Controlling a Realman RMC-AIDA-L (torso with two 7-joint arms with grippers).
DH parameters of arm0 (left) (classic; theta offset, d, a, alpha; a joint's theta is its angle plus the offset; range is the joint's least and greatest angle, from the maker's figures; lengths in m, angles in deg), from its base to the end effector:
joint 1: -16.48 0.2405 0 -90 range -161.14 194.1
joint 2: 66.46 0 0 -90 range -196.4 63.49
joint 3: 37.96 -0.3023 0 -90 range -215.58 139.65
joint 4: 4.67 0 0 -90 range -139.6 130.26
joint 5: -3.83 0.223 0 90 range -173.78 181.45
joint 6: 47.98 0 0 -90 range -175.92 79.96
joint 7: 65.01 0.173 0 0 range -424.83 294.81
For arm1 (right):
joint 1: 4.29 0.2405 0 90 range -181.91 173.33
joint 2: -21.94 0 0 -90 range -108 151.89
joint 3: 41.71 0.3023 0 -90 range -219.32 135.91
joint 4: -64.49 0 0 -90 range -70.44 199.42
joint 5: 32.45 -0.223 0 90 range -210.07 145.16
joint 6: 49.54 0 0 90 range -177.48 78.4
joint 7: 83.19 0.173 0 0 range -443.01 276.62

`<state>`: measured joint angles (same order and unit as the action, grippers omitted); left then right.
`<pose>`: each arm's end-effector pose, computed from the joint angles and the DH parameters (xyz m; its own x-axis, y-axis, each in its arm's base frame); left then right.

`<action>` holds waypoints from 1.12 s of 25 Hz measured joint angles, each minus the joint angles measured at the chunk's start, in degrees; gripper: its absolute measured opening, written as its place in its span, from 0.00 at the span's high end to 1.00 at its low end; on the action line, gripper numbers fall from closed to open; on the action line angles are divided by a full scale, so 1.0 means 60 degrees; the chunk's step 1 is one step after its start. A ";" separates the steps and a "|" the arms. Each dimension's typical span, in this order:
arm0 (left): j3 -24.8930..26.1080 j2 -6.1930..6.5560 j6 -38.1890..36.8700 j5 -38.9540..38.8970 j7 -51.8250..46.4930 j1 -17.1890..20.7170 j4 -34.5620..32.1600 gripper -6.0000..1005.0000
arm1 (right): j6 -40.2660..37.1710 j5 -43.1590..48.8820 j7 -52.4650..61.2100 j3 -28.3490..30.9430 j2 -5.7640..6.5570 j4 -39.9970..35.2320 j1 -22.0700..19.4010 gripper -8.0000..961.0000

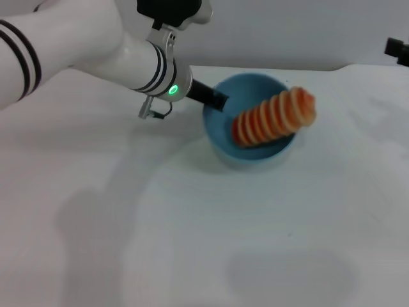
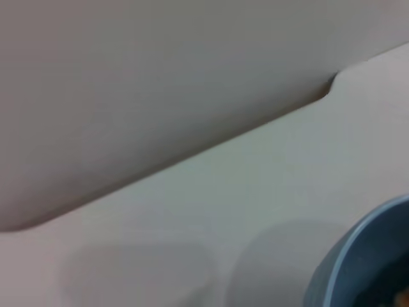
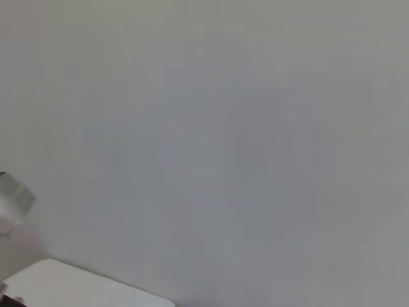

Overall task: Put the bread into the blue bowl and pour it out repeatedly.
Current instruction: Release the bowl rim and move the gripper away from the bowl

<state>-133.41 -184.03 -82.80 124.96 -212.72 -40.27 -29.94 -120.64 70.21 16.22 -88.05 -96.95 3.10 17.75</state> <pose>-0.2094 0.5038 -0.1461 0.7108 0.6849 0.1602 0.6512 -0.5546 -0.5179 0.2948 0.4161 0.0512 0.7072 -0.3063 -0.6372 -0.6584 -0.6137 -0.4357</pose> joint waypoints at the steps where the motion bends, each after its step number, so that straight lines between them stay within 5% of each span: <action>1: 0.0000 -0.0033 0.0017 0.0356 -0.0222 -0.0021 0.0028 1.00 | 0.0073 -0.0104 -0.0148 0.0002 -0.0001 0.0140 -0.0058 0.29; 14: 0.0540 0.0009 -0.0249 0.2026 -0.1746 0.0126 0.0024 0.99 | 0.0368 -0.0266 -0.0568 0.0026 0.0024 0.0956 -0.0177 0.29; 28: 0.0646 -0.0052 -0.0239 0.2145 -0.1702 0.0351 0.0011 0.95 | 0.0494 -0.0280 -0.0662 0.0033 0.0036 0.1275 -0.0092 0.29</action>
<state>-129.53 -184.35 -84.24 137.83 -222.93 -38.16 -29.87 -117.68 68.53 12.25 -87.85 -96.73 10.75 17.20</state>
